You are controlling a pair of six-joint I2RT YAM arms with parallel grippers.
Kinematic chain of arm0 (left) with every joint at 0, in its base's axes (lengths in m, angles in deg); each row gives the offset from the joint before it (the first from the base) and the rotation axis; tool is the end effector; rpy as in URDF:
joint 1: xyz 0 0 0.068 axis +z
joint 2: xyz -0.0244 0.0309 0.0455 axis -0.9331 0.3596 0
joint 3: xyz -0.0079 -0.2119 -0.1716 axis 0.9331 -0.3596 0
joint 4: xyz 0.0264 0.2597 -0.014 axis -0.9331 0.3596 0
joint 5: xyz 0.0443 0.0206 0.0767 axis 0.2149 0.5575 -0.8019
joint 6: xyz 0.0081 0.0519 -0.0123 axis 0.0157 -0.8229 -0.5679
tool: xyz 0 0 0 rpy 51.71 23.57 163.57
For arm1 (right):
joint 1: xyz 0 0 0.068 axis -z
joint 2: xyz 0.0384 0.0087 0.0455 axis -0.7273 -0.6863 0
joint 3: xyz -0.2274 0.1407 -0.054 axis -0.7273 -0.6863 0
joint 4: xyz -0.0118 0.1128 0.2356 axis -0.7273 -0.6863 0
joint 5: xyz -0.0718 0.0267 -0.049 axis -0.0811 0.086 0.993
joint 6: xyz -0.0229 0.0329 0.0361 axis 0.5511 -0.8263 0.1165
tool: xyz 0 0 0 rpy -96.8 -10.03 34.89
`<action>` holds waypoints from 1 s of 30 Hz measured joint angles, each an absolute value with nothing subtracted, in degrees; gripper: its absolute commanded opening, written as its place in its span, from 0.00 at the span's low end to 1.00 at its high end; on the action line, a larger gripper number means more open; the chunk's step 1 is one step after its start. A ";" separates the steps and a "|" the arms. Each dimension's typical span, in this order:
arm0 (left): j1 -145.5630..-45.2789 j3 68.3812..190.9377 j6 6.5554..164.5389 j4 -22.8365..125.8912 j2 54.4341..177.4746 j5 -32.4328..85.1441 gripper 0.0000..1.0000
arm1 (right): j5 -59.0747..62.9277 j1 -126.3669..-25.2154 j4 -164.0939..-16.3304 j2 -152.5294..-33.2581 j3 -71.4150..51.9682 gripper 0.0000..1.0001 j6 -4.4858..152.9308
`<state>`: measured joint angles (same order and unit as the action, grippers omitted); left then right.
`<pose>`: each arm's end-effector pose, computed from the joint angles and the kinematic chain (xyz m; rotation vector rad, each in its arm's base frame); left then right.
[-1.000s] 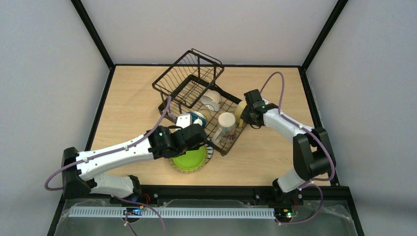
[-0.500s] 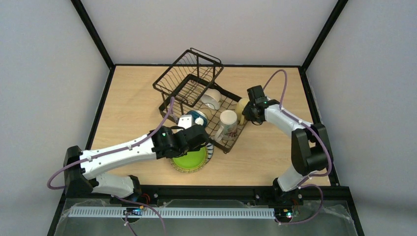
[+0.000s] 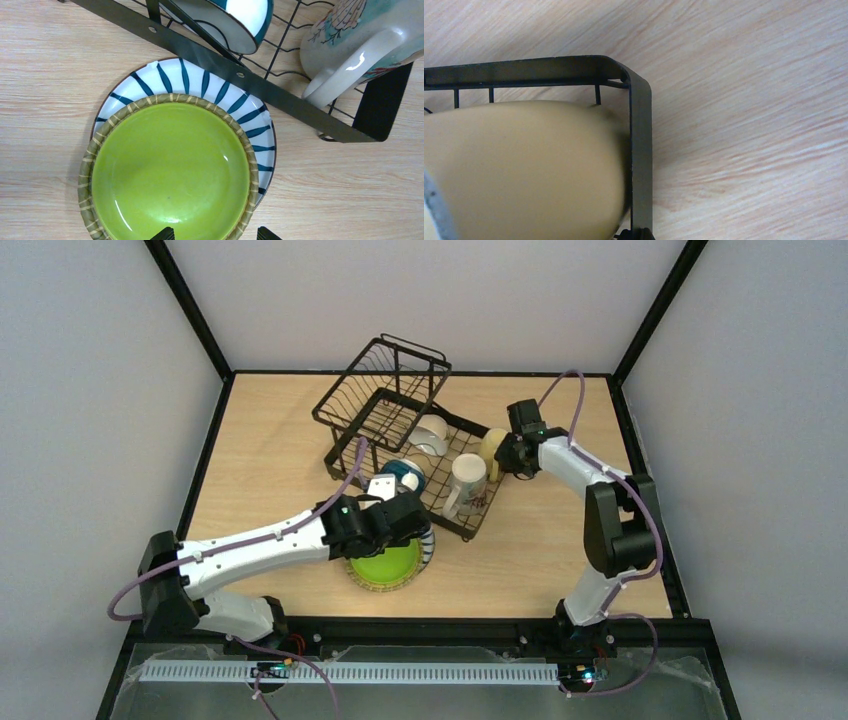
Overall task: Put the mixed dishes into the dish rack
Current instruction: Move the dish rack to the center of the board.
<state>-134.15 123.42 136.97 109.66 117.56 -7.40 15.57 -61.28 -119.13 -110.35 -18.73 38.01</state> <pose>0.1202 -0.2241 0.2847 -0.0678 2.5662 -0.2138 0.3409 0.0851 0.1999 0.6839 2.5584 0.2037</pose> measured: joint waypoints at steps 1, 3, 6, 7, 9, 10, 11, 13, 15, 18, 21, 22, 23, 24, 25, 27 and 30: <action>-133.89 123.42 136.88 109.66 117.76 -7.38 0.95 | 15.37 -61.06 -119.16 -110.90 -18.14 0.00 38.21; -133.39 123.42 136.51 109.62 118.13 -7.38 0.95 | 15.04 -60.66 -119.16 -111.78 -17.09 0.00 38.62; -132.84 123.42 136.16 109.55 118.33 -7.34 0.95 | 14.61 -60.14 -119.18 -112.98 -15.69 0.00 39.17; -132.65 123.42 136.05 109.53 118.33 -7.29 0.95 | 14.45 -59.94 -119.16 -113.50 -15.10 0.00 39.48; -132.34 123.42 135.96 109.49 118.33 -7.18 0.95 | 14.19 -59.53 -119.18 -114.38 -14.03 0.00 39.83; -132.21 123.42 135.92 109.49 118.33 -7.12 0.95 | 14.02 -59.31 -119.20 -114.88 -13.39 0.00 39.98; -132.10 123.42 135.90 109.46 118.33 -7.10 0.95 | 13.93 -59.09 -119.20 -115.43 -12.76 0.00 40.13; -131.90 123.42 135.88 109.44 118.33 -6.90 0.95 | 13.75 -58.70 -119.20 -116.32 -11.60 0.00 40.44; -131.77 123.42 135.86 109.42 118.33 -6.88 0.95 | 13.56 -58.35 -119.18 -117.07 -10.71 0.00 40.79; -131.53 123.31 135.83 109.38 118.33 -6.77 0.96 | 13.34 -57.95 -119.22 -117.83 -9.74 0.00 41.22; -131.49 123.03 135.81 109.31 118.33 -6.75 0.97 | 13.23 -57.65 -119.27 -118.46 -8.89 0.00 41.66; -131.47 122.96 135.81 109.31 118.33 -6.75 0.97 | 13.14 -57.54 -119.27 -118.66 -8.67 0.00 41.81; -131.47 122.90 135.81 109.29 118.33 -6.75 0.97 | 13.08 -57.43 -119.33 -118.90 -8.34 0.00 41.99; -131.44 122.83 135.81 109.29 118.33 -6.72 0.97 | 13.08 -57.34 -119.55 -119.19 -7.93 0.00 42.12; -131.42 122.70 135.81 109.25 118.33 -6.72 0.97 | 13.08 -57.25 -119.64 -119.49 -7.47 0.00 42.30; -131.27 122.31 135.81 109.22 118.33 -6.72 0.97 | 13.08 -57.08 -119.99 -120.06 -6.68 0.00 42.51; -131.20 121.54 135.86 109.29 118.33 -6.64 0.97 | 13.03 -56.82 -120.18 -120.72 -5.74 0.00 42.97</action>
